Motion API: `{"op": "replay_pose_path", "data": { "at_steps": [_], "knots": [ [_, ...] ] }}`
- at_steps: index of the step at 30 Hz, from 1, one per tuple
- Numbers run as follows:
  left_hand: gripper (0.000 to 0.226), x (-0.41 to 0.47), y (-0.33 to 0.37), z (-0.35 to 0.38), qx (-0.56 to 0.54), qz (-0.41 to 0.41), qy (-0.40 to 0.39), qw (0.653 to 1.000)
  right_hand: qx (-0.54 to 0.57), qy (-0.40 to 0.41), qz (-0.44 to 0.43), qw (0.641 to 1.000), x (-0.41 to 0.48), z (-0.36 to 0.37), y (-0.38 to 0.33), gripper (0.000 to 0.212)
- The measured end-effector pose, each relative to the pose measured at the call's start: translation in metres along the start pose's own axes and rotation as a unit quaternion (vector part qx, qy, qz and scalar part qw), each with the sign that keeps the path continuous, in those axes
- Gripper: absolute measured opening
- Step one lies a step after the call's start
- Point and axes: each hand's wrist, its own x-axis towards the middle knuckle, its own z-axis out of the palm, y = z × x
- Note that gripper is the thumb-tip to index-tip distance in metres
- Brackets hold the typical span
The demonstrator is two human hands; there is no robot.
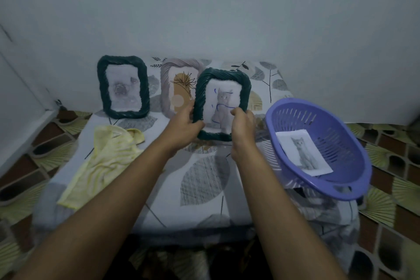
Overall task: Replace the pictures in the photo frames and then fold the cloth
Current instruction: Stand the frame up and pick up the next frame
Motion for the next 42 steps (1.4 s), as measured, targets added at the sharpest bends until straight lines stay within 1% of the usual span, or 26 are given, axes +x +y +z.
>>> {"op": "replay_pose_path", "data": {
  "at_steps": [3,5,6,9,10,14,16,19,20,21,22,23,24,26,27,28,30,33,35,37,39,42],
  "knots": [
    [0.058,-0.022,-0.012,-0.014,0.017,-0.003,0.040,0.999,-0.011,-0.017,0.008,1.000,-0.022,0.002,0.006,0.068],
    [0.055,-0.035,-0.020,-0.024,0.014,-0.004,0.061,0.998,-0.010,-0.027,0.018,0.999,-0.035,0.002,0.013,0.072],
    [0.053,-0.041,-0.023,-0.028,0.008,-0.004,0.065,0.998,-0.008,-0.035,0.024,0.999,-0.041,0.002,0.017,0.070],
    [0.046,-0.062,-0.023,-0.037,-0.015,-0.001,0.067,0.998,-0.004,-0.068,0.033,0.997,-0.060,0.000,0.024,0.045],
    [0.044,-0.069,-0.023,-0.039,-0.025,-0.001,0.064,0.998,0.000,-0.075,0.036,0.997,-0.065,-0.001,0.027,0.040],
    [0.040,-0.089,-0.023,-0.049,-0.036,0.004,0.066,0.997,0.037,-0.116,0.063,0.990,-0.083,-0.006,0.035,0.028],
    [0.039,-0.097,-0.021,-0.053,-0.039,0.013,0.071,0.997,0.036,-0.143,0.064,0.987,-0.090,-0.010,0.036,0.016],
    [0.040,-0.107,-0.018,-0.057,-0.056,0.036,0.073,0.995,0.037,-0.176,0.058,0.982,-0.095,-0.016,0.039,0.014],
    [0.040,-0.111,-0.017,-0.057,-0.054,0.044,0.075,0.995,0.025,-0.174,0.046,0.983,-0.097,-0.015,0.040,0.017],
    [0.039,-0.113,-0.016,-0.057,-0.046,0.052,0.081,0.994,0.007,-0.165,0.023,0.986,-0.100,-0.014,0.039,0.031],
    [0.038,-0.116,-0.014,-0.056,-0.032,0.060,0.090,0.994,-0.005,-0.151,-0.006,0.988,-0.101,-0.013,0.039,0.050],
    [0.038,-0.117,-0.013,-0.054,-0.017,0.067,0.100,0.993,-0.004,-0.136,-0.038,0.990,-0.103,-0.012,0.038,0.059],
    [0.037,-0.119,-0.010,-0.052,-0.002,0.074,0.111,0.991,0.006,-0.127,-0.076,0.989,-0.103,-0.012,0.037,0.055],
    [0.036,-0.120,-0.008,-0.046,0.043,0.086,0.133,0.986,0.028,-0.117,-0.146,0.982,-0.106,-0.013,0.031,0.034],
    [0.036,-0.121,-0.007,-0.042,0.076,0.092,0.144,0.982,0.029,-0.113,-0.174,0.978,-0.106,-0.014,0.027,0.028],
    [0.037,-0.121,-0.006,-0.039,0.112,0.097,0.154,0.977,0.025,-0.108,-0.194,0.975,-0.106,-0.013,0.024,0.027],
    [0.039,-0.123,-0.005,-0.031,0.174,0.116,0.171,0.963,0.006,-0.098,-0.214,0.972,-0.106,-0.011,0.019,0.032],
    [0.041,-0.125,-0.007,-0.021,0.232,0.144,0.182,0.945,-0.021,-0.078,-0.204,0.976,-0.100,-0.006,0.018,0.035],
    [0.043,-0.125,-0.009,-0.016,0.261,0.155,0.184,0.935,-0.023,-0.063,-0.197,0.978,-0.094,-0.004,0.020,0.029],
    [0.045,-0.125,-0.010,-0.012,0.280,0.163,0.184,0.928,-0.011,-0.052,-0.184,0.981,-0.090,-0.002,0.022,0.023],
    [0.045,-0.125,-0.010,-0.008,0.296,0.171,0.182,0.922,0.005,-0.042,-0.166,0.985,-0.088,-0.003,0.023,0.022],
    [0.047,-0.122,-0.013,-0.007,0.300,0.176,0.160,0.924,0.039,-0.033,-0.140,0.989,-0.084,-0.004,0.025,0.021]
  ]
}}
